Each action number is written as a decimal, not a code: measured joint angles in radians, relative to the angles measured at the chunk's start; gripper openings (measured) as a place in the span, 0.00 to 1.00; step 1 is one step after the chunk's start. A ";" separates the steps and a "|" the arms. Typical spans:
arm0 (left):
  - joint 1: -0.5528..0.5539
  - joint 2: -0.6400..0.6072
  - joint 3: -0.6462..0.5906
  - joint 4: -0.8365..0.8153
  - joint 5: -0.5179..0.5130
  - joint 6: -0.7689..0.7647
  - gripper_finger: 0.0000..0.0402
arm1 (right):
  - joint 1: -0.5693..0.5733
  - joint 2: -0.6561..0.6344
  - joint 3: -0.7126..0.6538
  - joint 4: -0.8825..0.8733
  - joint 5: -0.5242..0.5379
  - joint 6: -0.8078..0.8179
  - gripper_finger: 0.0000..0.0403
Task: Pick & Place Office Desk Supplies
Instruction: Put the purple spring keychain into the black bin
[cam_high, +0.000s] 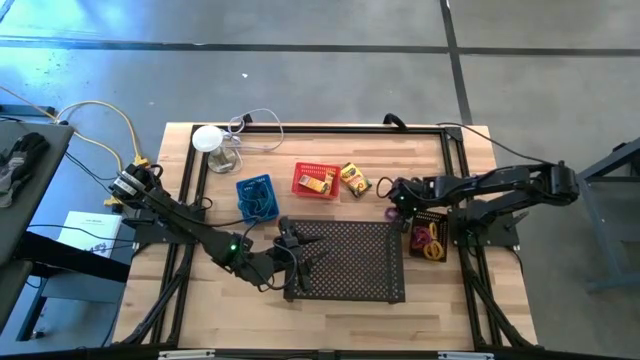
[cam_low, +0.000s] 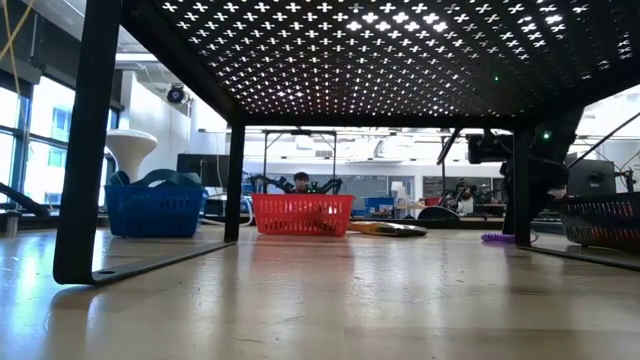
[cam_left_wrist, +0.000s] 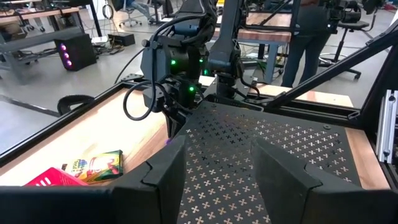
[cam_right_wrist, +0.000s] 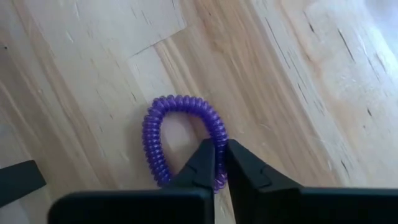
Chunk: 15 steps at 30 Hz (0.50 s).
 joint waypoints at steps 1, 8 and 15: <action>0.000 0.000 0.000 0.000 0.000 0.000 0.43 | 0.000 -0.005 0.001 -0.003 0.005 0.000 0.03; 0.000 0.000 0.000 0.001 0.000 -0.004 0.43 | 0.002 -0.070 0.068 -0.098 0.072 0.023 0.01; 0.000 0.000 0.000 0.000 0.001 -0.005 0.43 | 0.063 -0.138 0.216 -0.382 0.238 0.117 0.01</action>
